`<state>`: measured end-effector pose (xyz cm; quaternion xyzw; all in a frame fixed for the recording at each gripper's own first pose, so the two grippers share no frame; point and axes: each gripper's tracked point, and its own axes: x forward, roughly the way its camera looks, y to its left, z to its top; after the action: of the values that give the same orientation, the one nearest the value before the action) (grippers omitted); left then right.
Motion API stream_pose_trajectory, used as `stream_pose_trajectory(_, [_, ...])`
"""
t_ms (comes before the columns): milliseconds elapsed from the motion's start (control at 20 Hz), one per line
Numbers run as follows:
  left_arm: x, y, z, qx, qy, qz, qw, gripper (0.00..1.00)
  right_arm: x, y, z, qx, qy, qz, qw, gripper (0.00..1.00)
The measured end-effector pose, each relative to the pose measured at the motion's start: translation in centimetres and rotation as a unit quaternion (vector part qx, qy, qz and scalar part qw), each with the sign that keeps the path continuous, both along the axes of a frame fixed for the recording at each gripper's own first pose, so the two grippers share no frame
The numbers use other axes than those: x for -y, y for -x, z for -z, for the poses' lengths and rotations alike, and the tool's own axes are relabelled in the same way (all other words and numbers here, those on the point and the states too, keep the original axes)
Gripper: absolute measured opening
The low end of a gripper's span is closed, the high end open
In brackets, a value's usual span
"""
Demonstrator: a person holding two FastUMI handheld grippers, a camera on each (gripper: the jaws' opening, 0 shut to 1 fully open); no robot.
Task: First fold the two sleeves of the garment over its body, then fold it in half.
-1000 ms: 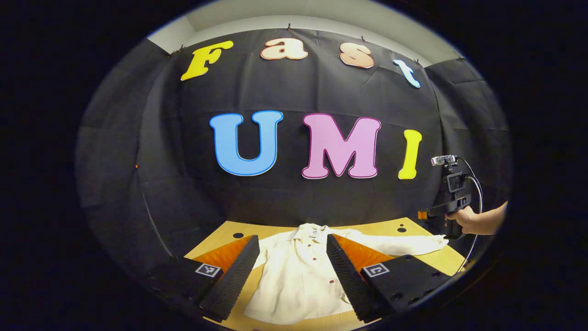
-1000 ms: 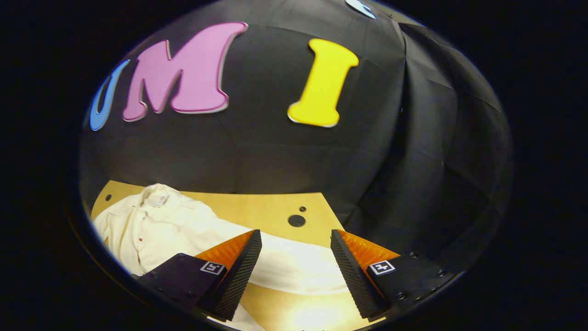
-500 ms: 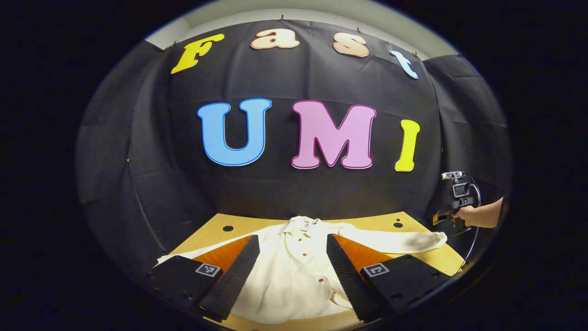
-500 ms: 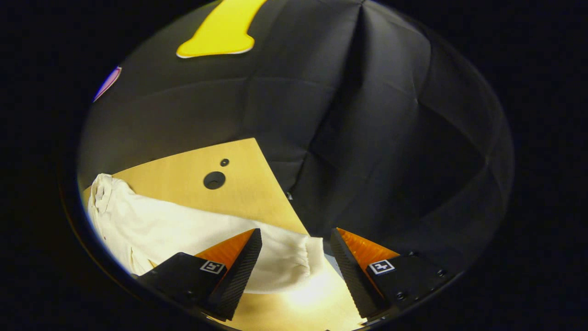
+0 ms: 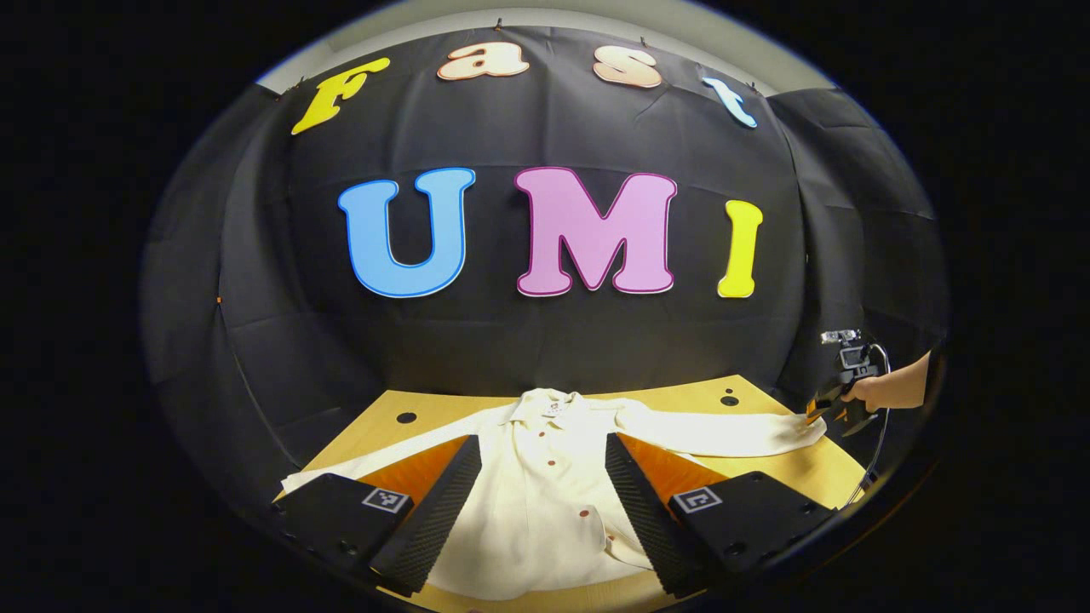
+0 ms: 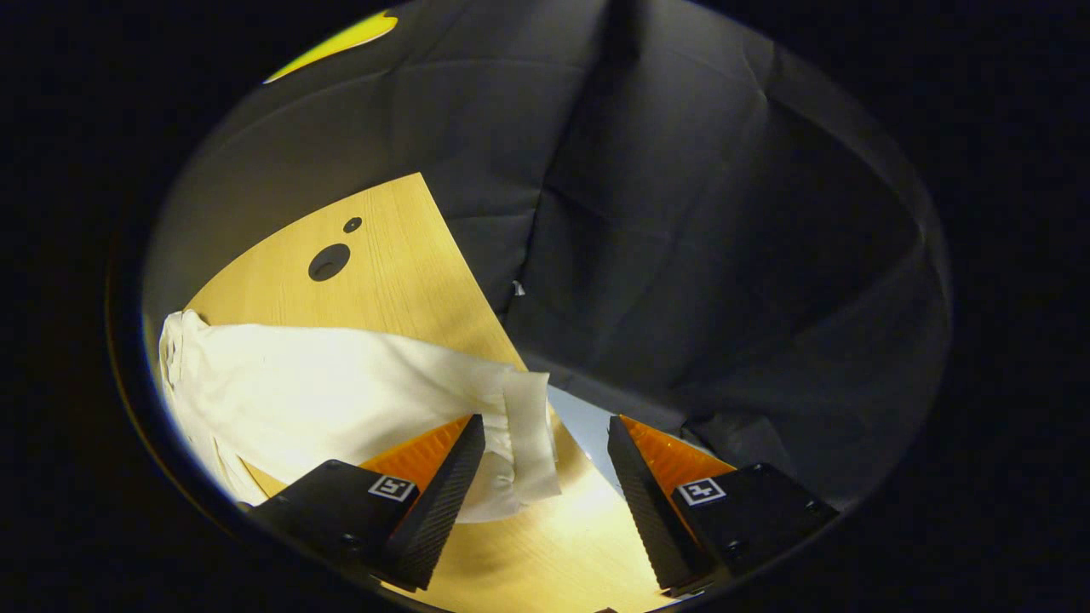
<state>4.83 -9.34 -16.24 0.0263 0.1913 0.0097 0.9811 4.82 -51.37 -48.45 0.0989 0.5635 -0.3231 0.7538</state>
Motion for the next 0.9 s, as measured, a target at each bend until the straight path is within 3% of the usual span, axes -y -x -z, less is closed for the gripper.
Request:
stream_pose_trajectory(100, [0.0, -0.2, 0.0, 0.000, -0.002, 0.001, 1.000, 0.96, -0.5, -0.2, 0.9, 0.006, -0.015, 0.004, 1.000, 0.88])
stream_pose_trajectory(150, [-0.1, -0.2, 0.1, 0.000, -0.001, 0.001, 1.000, 0.96, -0.9, -0.3, 1.3, 0.010, -0.024, 0.007, 1.000, 0.66])
stream_pose_trajectory(300, [-0.2, -0.2, 0.4, -0.005, 0.001, -0.001, 1.000, 0.96, -1.3, 0.5, 2.4, -0.002, -0.038, 0.004, 0.999, 0.55])
stream_pose_trajectory(350, [-0.3, -0.2, 0.3, -0.005, -0.001, -0.002, 1.000, 0.96, -1.9, 0.4, 2.6, 0.004, -0.052, 0.008, 0.999, 0.39])
stream_pose_trajectory(450, [-0.6, -0.1, 0.2, -0.003, -0.004, -0.004, 1.000, 0.96, -1.8, 0.2, 2.3, 0.020, -0.048, 0.025, 0.998, 0.18])
stream_pose_trajectory(550, [-1.0, 0.0, 0.0, 0.000, -0.005, -0.009, 1.000, 0.96, -1.7, -0.4, 1.2, 0.034, -0.037, 0.027, 0.998, 0.06])
stream_pose_trajectory(750, [-2.2, -0.1, -1.1, 0.010, 0.002, -0.021, 1.000, 0.96, -3.0, -2.8, -2.2, 0.072, -0.001, -0.037, 0.997, 0.06])
stream_pose_trajectory(900, [-3.7, -0.2, -2.2, 0.033, -0.016, -0.031, 0.999, 0.96, -6.1, -5.4, -6.3, 0.091, 0.026, -0.124, 0.988, 0.06])
